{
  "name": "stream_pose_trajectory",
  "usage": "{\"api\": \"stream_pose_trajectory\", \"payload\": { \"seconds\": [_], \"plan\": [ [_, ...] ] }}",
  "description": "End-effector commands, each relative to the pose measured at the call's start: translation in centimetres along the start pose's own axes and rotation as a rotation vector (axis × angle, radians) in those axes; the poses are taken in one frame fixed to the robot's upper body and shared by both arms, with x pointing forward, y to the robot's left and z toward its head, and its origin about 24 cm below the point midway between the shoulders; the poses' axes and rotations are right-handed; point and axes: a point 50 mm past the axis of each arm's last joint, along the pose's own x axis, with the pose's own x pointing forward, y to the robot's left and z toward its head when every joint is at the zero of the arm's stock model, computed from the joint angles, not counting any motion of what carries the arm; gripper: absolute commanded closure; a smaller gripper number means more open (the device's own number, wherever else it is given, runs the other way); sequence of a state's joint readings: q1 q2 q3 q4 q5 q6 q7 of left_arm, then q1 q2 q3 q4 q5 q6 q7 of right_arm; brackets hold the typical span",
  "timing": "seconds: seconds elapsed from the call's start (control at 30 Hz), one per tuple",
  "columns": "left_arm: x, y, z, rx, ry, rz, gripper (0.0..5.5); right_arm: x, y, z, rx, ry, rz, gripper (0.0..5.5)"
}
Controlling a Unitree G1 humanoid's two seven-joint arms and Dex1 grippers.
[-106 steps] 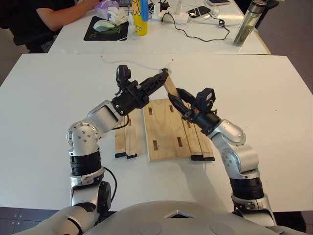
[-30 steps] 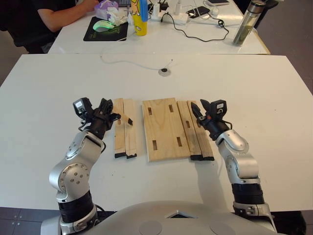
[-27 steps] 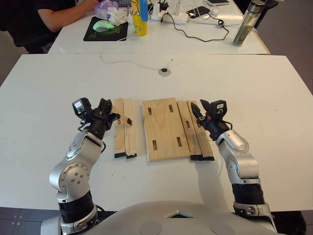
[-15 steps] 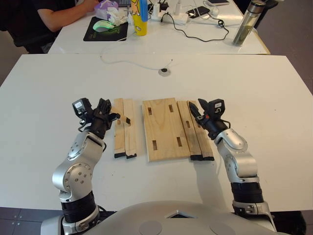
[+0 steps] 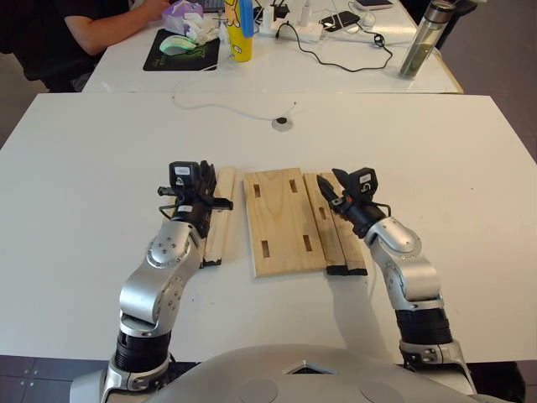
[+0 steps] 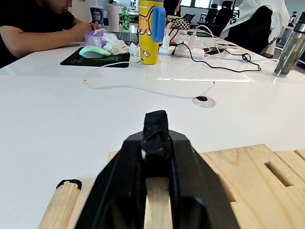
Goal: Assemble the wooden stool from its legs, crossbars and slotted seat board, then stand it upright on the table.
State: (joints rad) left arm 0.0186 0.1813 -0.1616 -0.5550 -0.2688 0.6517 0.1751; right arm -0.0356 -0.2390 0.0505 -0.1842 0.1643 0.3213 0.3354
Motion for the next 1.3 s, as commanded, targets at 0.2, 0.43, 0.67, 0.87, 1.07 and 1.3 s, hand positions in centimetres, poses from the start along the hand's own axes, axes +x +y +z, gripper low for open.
{"api": "stream_pose_trajectory", "payload": {
  "seconds": [0.2,0.43,0.67,0.87,1.07,1.3],
  "plan": [
    [-1.2,1.0,-3.9,0.058,0.156,-0.032,5.07,-0.1,0.6,0.1,-0.037,-0.002,-0.02,3.53],
    [-1.9,0.4,-4.7,0.144,0.163,-0.145,5.07,-0.4,0.4,0.1,-0.044,-0.006,-0.035,3.53],
    [-1.6,1.6,-4.9,0.167,0.132,-0.187,5.07,-0.5,0.4,0.2,-0.045,-0.007,-0.037,3.53],
    [-1.4,1.3,-4.6,0.142,0.111,-0.202,5.07,-0.3,0.4,0.1,-0.045,-0.002,-0.035,3.53],
    [-1.1,1.0,-2.9,0.119,-0.012,-0.216,4.7,-0.1,0.3,-0.5,-0.043,0.015,-0.037,3.53],
    [-0.7,1.2,0.8,0.12,-0.232,-0.25,3.75,-0.1,0.1,-1.5,-0.022,0.028,-0.058,3.53]
  ]
}}
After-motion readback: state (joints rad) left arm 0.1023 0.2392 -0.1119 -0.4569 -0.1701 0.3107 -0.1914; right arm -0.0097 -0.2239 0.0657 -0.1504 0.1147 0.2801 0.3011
